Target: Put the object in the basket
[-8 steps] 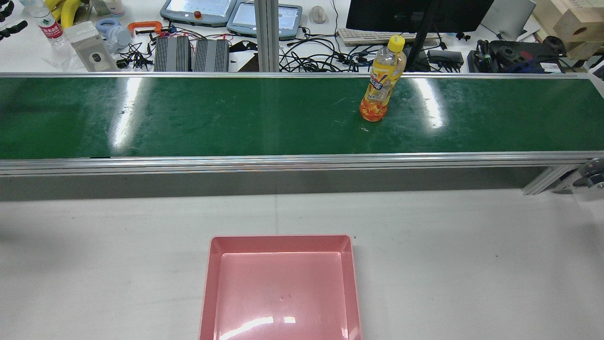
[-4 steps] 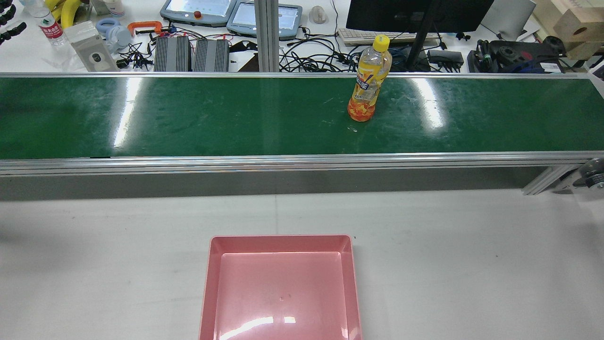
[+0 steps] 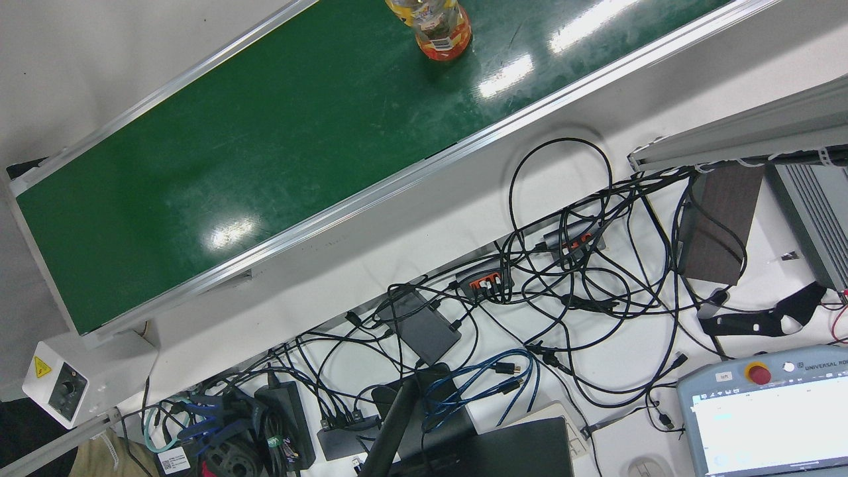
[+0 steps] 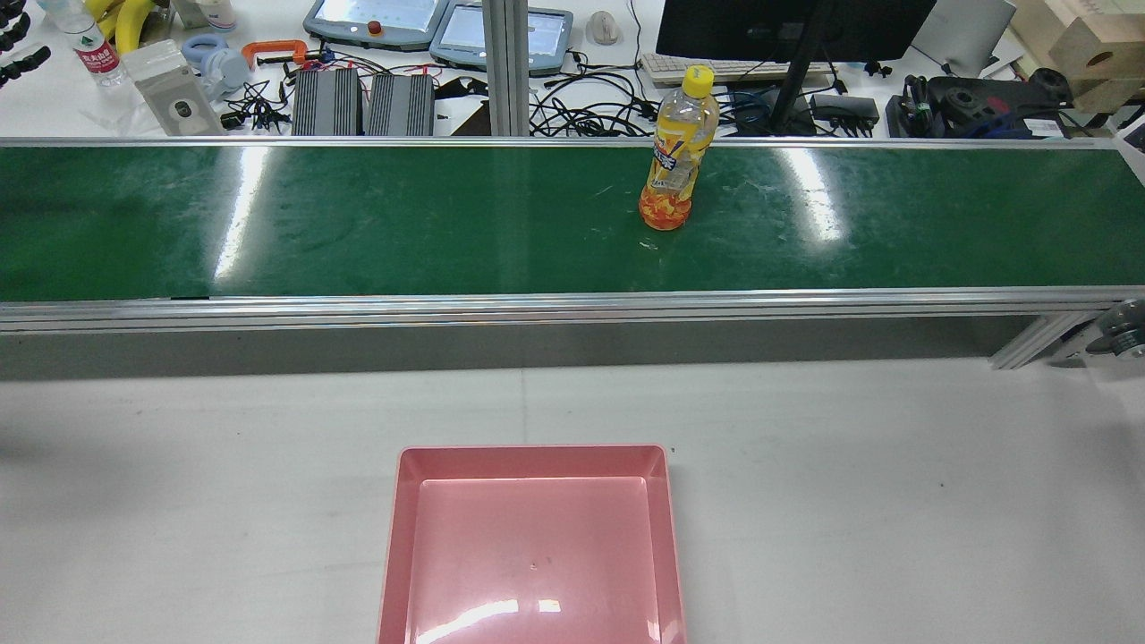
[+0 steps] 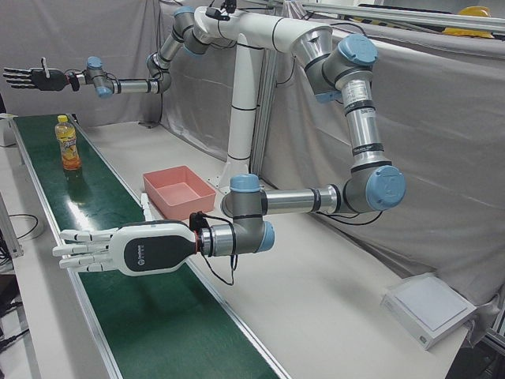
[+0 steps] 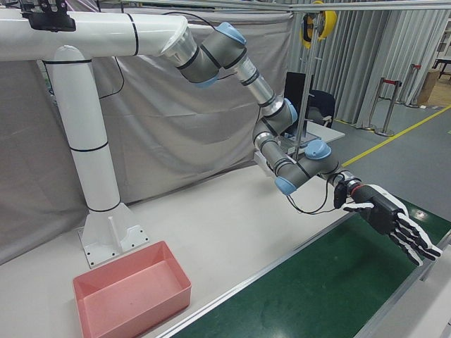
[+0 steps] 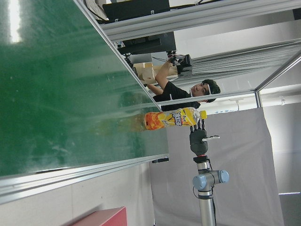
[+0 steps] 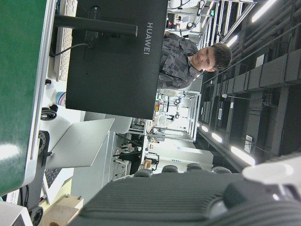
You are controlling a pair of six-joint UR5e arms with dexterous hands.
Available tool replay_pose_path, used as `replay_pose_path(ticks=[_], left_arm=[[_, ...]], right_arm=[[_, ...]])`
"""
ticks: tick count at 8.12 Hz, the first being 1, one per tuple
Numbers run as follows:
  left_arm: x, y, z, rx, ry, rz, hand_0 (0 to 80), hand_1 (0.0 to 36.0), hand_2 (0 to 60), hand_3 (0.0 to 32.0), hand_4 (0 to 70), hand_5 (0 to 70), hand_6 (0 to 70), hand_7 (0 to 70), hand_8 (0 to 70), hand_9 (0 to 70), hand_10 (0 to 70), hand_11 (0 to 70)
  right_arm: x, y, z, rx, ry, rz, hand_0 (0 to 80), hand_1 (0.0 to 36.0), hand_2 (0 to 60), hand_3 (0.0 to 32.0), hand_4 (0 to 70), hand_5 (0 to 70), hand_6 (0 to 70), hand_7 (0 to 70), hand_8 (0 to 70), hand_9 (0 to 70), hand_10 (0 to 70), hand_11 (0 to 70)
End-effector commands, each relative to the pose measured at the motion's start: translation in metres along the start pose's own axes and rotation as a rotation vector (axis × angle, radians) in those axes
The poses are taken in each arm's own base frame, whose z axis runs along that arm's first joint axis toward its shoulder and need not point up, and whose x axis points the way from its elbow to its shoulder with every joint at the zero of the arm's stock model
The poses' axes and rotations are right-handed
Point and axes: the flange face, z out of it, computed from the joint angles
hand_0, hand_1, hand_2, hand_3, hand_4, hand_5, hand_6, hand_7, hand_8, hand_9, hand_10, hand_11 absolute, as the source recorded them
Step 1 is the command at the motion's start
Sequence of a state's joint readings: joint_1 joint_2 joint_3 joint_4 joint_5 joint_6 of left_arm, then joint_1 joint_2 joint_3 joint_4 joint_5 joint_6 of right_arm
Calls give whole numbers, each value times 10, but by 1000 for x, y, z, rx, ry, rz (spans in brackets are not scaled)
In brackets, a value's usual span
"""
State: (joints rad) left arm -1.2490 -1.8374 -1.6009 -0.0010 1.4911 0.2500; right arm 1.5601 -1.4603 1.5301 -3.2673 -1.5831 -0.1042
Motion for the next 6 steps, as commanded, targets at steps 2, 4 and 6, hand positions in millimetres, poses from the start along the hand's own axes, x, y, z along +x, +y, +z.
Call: replay_pose_path(ticks=[2, 4, 6], left_arm=[[-2, 1, 1, -2, -3, 2, 479, 132, 23, 0, 5, 158, 7, 0, 0, 2, 62, 108], [-2, 1, 2, -2, -3, 2, 473, 127, 34, 0, 3, 153, 7, 0, 0, 2, 64, 110], [-2, 0, 2, -1, -3, 4, 473, 130, 42, 0, 3, 153, 7, 0, 0, 2, 64, 111]], right_arm=[[0, 0, 0, -1, 0, 0, 0, 0, 0, 0, 0, 0, 0, 0, 0, 0, 0, 0], [0, 1, 0, -2, 0, 0, 0, 0, 0, 0, 0, 0, 0, 0, 0, 0, 0, 0], [0, 0, 0, 1, 0, 0, 0, 0, 0, 0, 0, 0, 0, 0, 0, 0, 0, 0]])
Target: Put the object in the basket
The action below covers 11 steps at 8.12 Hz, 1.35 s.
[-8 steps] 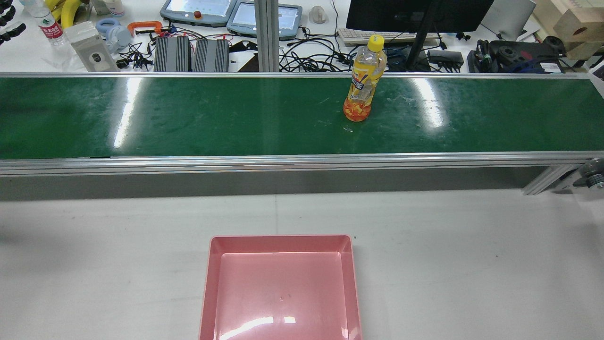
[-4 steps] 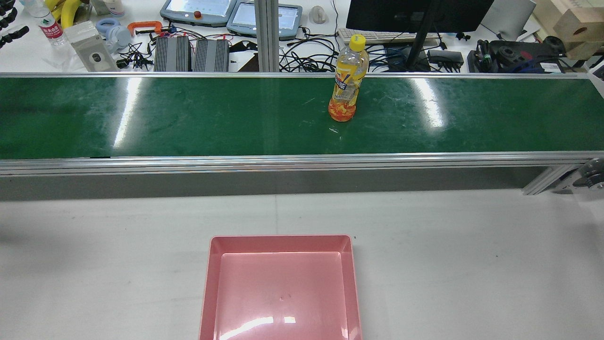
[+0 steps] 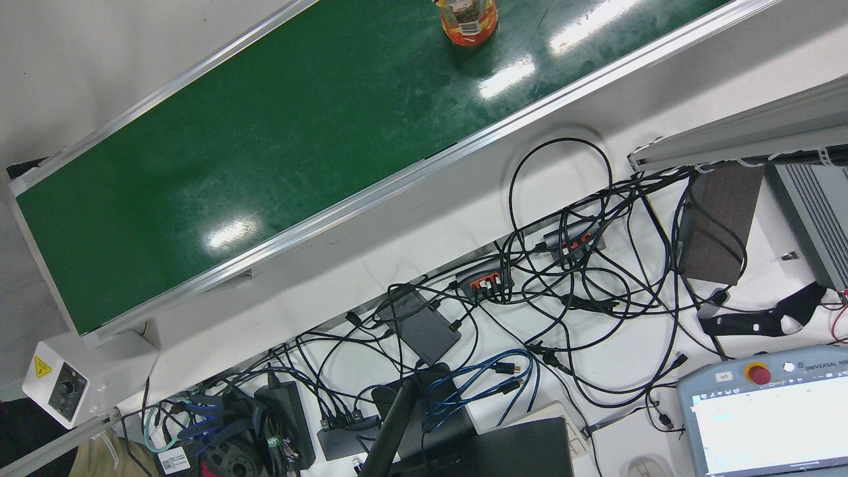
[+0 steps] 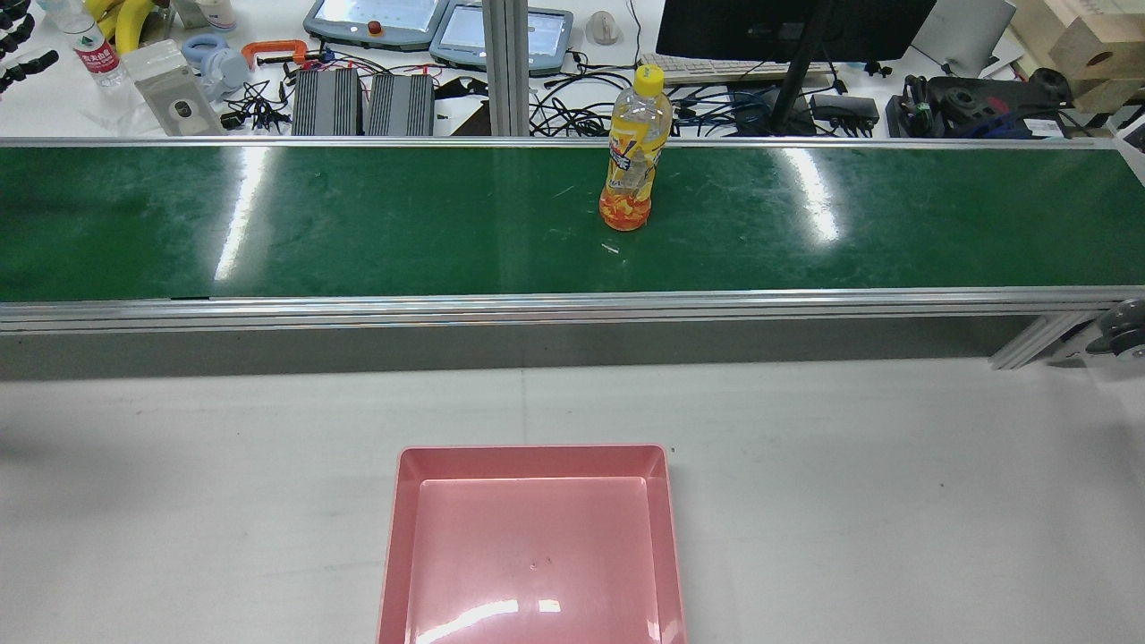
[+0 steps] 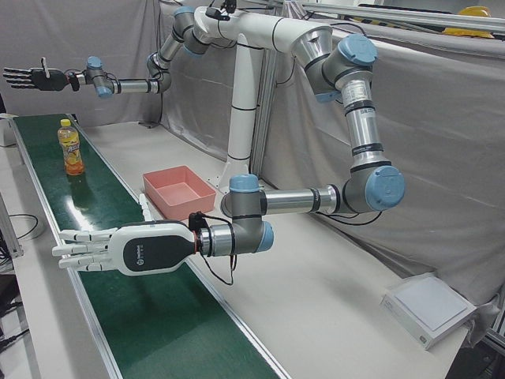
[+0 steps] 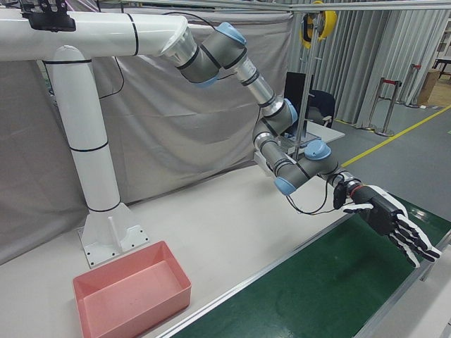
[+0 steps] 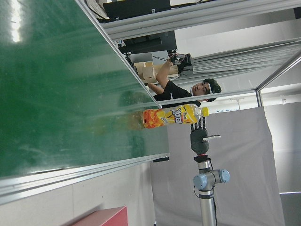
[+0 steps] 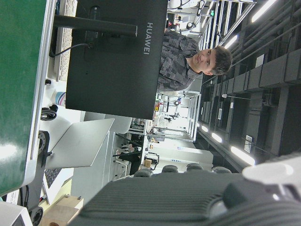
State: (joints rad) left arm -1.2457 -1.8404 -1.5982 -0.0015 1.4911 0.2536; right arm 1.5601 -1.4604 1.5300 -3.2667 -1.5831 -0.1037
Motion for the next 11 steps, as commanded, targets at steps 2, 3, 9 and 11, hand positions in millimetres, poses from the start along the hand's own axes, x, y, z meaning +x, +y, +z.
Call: replay_pose_path(ticks=[2, 3, 9, 11], left_arm=[[-1, 0, 0, 1, -2, 1, 473, 132, 43, 0, 5, 156, 8, 0, 0, 4, 66, 113], [0, 0, 0, -1, 0, 1, 474, 133, 44, 0, 5, 155, 7, 0, 0, 3, 64, 110], [0, 1, 1, -4, 1, -1, 474, 133, 48, 0, 5, 153, 6, 0, 0, 0, 62, 107], [0, 1, 1, -4, 1, -1, 473, 134, 50, 0, 6, 154, 6, 0, 0, 2, 61, 107]], right_arm=[[0, 0, 0, 1, 0, -1, 0, 0, 0, 0, 0, 0, 0, 0, 0, 0, 0, 0], [0, 0, 0, 1, 0, -1, 0, 0, 0, 0, 0, 0, 0, 0, 0, 0, 0, 0], [0, 0, 0, 0, 0, 1, 0, 0, 0, 0, 0, 0, 0, 0, 0, 0, 0, 0], [0, 0, 0, 1, 0, -1, 0, 0, 0, 0, 0, 0, 0, 0, 0, 0, 0, 0]])
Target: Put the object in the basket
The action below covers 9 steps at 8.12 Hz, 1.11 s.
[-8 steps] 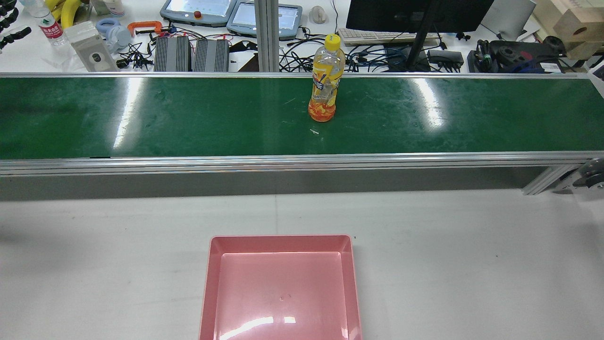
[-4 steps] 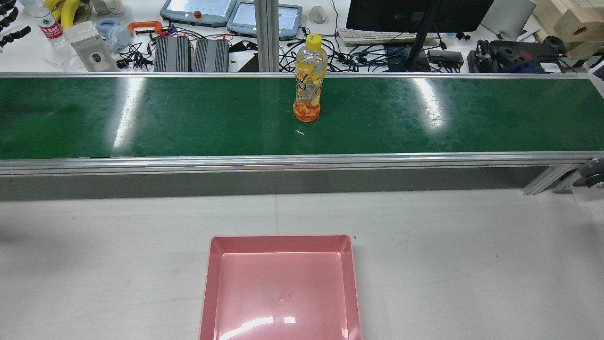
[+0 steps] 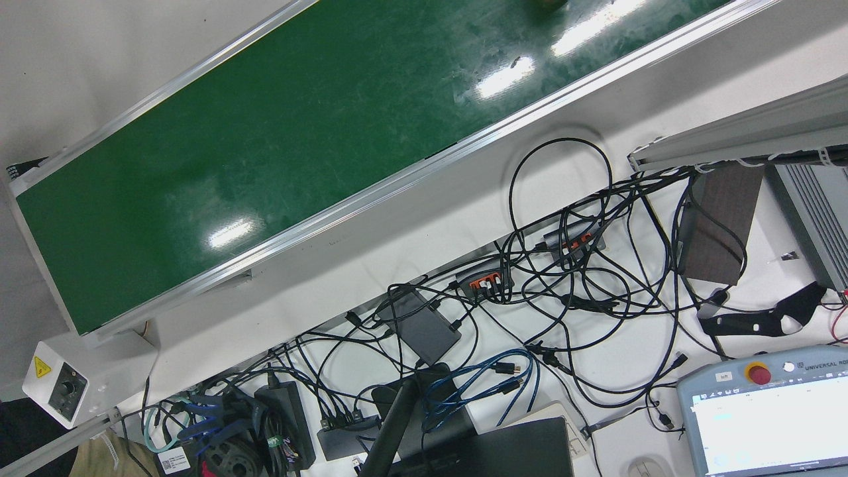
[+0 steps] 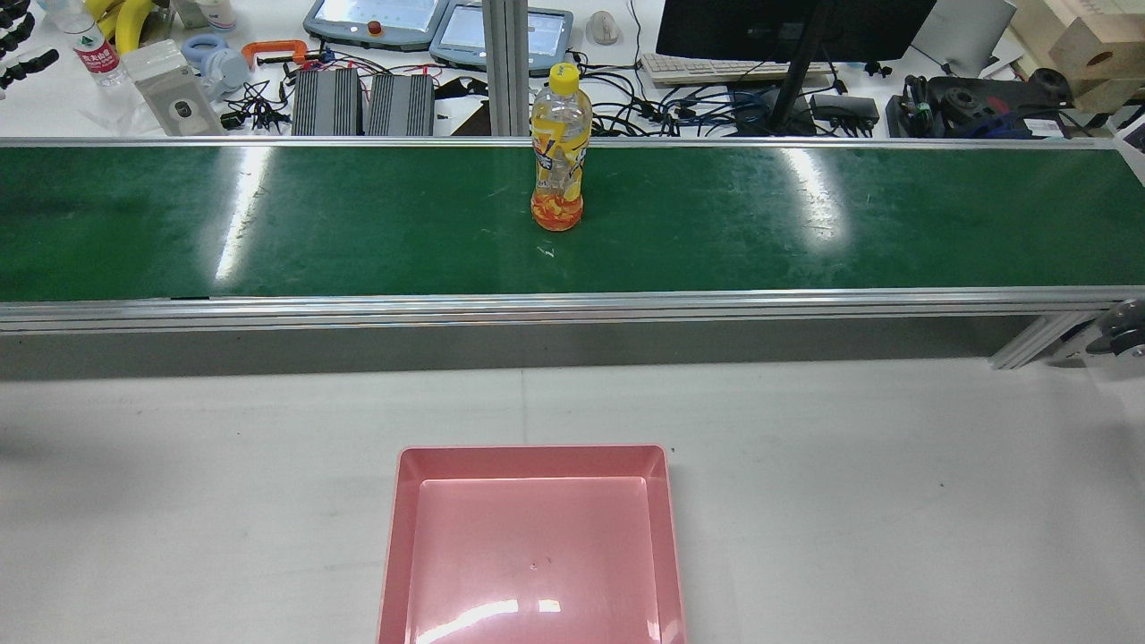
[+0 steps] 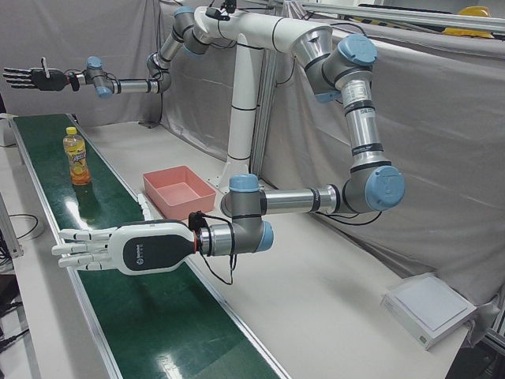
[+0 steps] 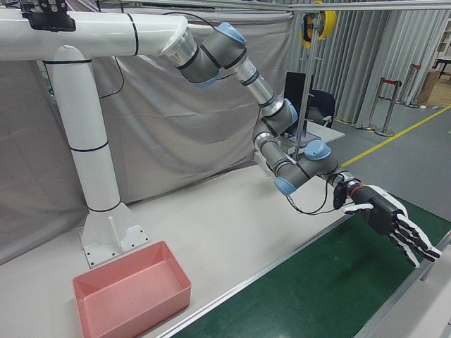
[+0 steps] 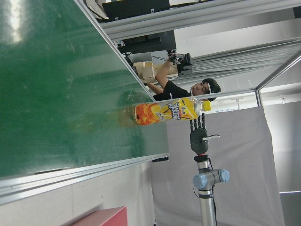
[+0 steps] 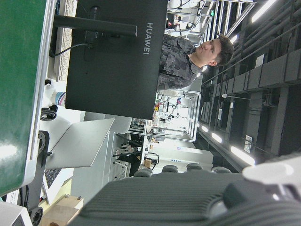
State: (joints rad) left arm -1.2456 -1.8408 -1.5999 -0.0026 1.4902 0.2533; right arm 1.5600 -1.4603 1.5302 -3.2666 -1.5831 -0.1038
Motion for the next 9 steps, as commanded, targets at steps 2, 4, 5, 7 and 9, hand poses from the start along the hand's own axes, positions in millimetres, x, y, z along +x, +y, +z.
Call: replay_pose_path(ticks=[2, 4, 5, 7, 9], left_arm=[[0, 0, 0, 1, -1, 0, 474, 134, 55, 0, 6, 154, 5, 0, 0, 1, 61, 107], [0, 0, 0, -1, -1, 0, 473, 135, 59, 0, 3, 155, 5, 0, 0, 2, 65, 112], [0, 0, 0, 0, 1, 0, 473, 134, 60, 0, 5, 153, 5, 0, 0, 1, 63, 109], [0, 1, 0, -3, 2, -2, 472, 135, 67, 0, 5, 153, 5, 0, 0, 0, 64, 110], [0, 2, 1, -9, 3, -2, 471, 133, 65, 0, 4, 153, 4, 0, 0, 3, 62, 107]], right_arm=[[0, 0, 0, 0, 0, -1, 0, 0, 0, 0, 0, 0, 0, 0, 0, 0, 0, 0], [0, 0, 0, 2, 0, -1, 0, 0, 0, 0, 0, 0, 0, 0, 0, 0, 0, 0], [0, 0, 0, 2, 0, -1, 0, 0, 0, 0, 0, 0, 0, 0, 0, 0, 0, 0], [0, 0, 0, 2, 0, -1, 0, 0, 0, 0, 0, 0, 0, 0, 0, 0, 0, 0], [0, 0, 0, 2, 0, -1, 0, 0, 0, 0, 0, 0, 0, 0, 0, 0, 0, 0]])
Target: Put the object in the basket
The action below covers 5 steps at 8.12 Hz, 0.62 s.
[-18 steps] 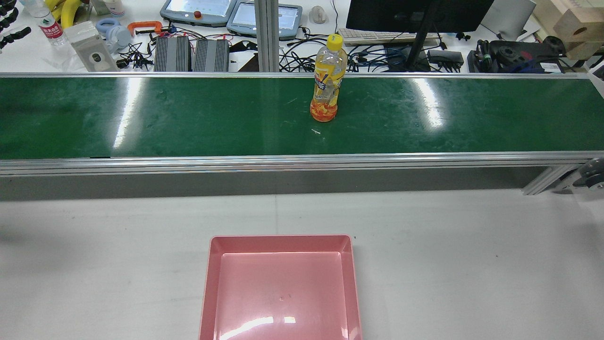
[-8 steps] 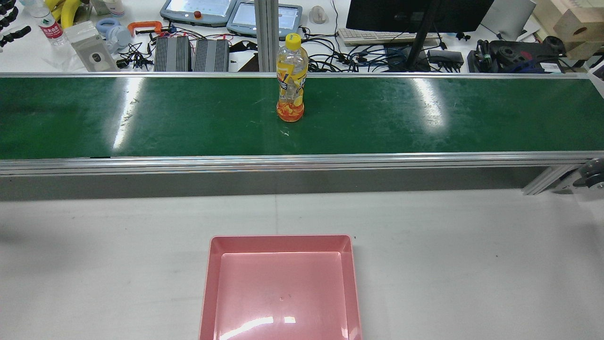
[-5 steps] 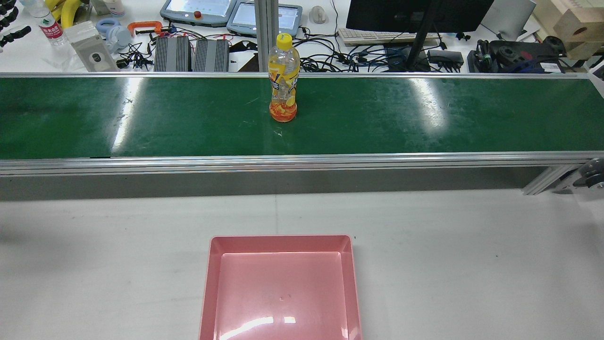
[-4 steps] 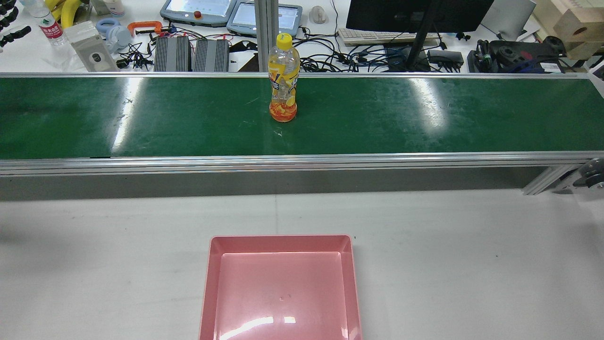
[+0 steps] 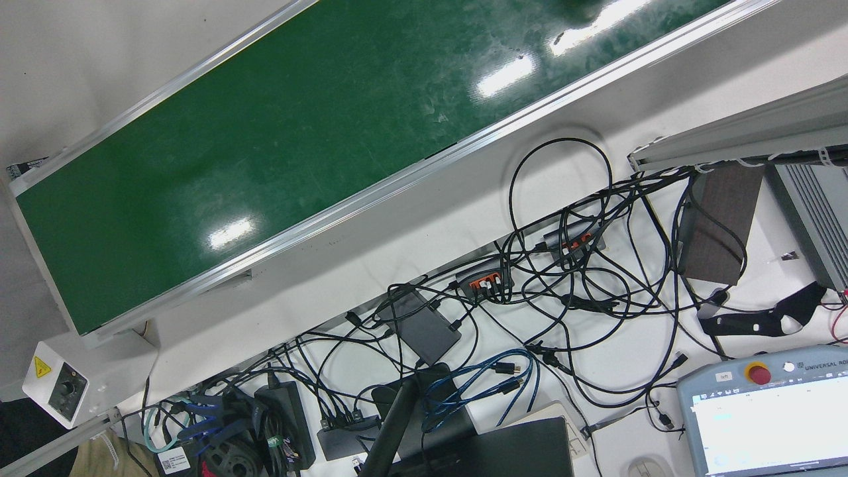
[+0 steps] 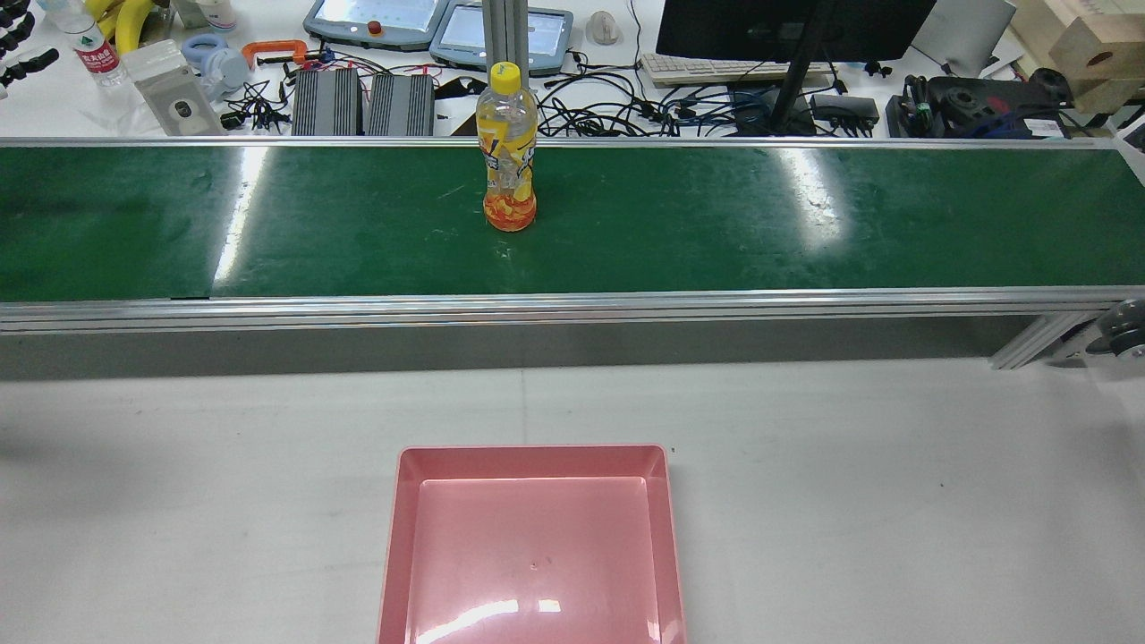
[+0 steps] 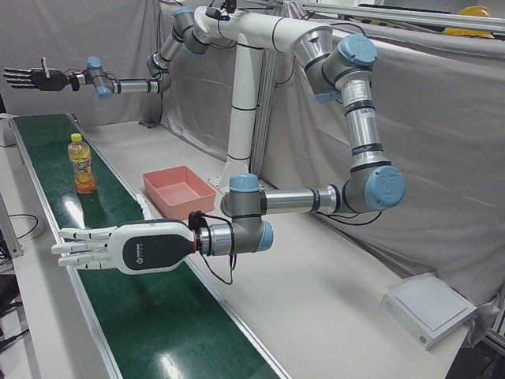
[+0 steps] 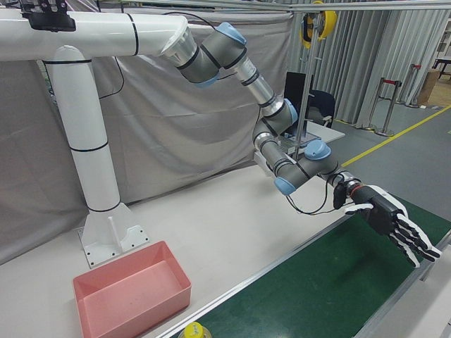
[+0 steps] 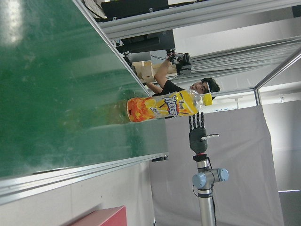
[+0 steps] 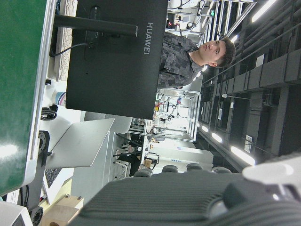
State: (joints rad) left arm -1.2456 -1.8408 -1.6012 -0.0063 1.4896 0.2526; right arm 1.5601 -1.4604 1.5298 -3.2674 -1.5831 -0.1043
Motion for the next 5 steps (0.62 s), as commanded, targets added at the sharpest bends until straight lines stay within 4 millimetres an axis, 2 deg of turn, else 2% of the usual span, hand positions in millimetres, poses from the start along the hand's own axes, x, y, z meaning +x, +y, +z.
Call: replay_pose_path(ticks=[1, 3, 5], left_arm=[[0, 1, 0, -5, 1, -1, 470, 133, 70, 0, 6, 153, 5, 0, 0, 3, 65, 111], [0, 6, 6, -17, 1, 2, 471, 134, 71, 0, 10, 155, 6, 0, 0, 3, 67, 115], [-26, 25, 24, -41, -35, -6, 472, 133, 68, 0, 10, 154, 8, 0, 0, 5, 73, 123]], right_arm=[[0, 0, 0, 0, 0, 0, 0, 0, 0, 0, 0, 0, 0, 0, 0, 0, 0, 0], [0, 0, 0, 0, 0, 0, 0, 0, 0, 0, 0, 0, 0, 0, 0, 0, 0, 0], [0, 1, 0, -1, 0, 0, 0, 0, 0, 0, 0, 0, 0, 0, 0, 0, 0, 0]])
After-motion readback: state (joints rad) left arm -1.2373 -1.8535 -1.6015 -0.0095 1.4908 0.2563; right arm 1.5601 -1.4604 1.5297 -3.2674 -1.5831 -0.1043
